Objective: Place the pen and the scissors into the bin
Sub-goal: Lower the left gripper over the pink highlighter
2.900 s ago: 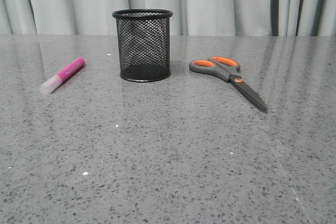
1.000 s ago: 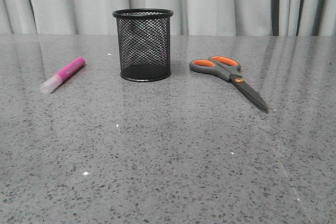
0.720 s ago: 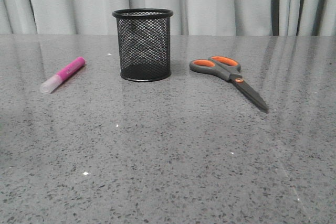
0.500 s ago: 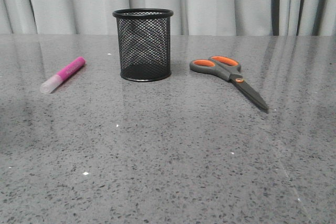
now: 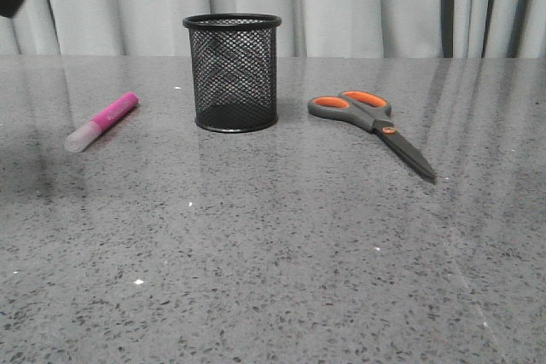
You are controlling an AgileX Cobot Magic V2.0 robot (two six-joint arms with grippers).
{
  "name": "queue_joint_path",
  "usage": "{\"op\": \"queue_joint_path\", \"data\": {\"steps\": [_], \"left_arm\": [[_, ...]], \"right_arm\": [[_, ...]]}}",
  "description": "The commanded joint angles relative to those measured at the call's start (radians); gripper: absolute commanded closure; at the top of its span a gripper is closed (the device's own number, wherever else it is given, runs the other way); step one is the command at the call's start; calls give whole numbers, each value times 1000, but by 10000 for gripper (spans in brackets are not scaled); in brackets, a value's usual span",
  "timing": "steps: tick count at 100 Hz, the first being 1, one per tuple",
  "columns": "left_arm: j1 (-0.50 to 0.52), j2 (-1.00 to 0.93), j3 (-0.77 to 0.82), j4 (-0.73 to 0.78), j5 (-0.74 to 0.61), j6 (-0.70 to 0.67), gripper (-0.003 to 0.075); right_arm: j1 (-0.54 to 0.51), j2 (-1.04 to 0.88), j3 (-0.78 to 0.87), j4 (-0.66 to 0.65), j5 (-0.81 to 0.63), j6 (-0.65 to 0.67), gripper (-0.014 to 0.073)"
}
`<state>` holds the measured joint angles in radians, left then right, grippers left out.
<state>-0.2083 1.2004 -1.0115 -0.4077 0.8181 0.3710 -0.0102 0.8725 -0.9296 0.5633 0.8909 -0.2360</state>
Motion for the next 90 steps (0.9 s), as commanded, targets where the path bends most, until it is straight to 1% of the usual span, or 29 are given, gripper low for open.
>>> {"op": "queue_joint_path", "data": {"steps": [1, 52, 69, 90], "left_arm": [[-23, 35, -55, -8, -64, 4, 281], [-27, 357, -283, -4, -34, 4, 281], [-27, 424, -312, 8, -34, 4, 281], [-27, 479, -312, 17, -39, 4, 281]], "right_arm": [[-5, 4, -34, 34, -46, -24, 211], [-5, 4, -34, 34, -43, -30, 211], [-5, 4, -34, 34, -42, -33, 211], [-5, 4, -34, 34, -42, -37, 211]]}}
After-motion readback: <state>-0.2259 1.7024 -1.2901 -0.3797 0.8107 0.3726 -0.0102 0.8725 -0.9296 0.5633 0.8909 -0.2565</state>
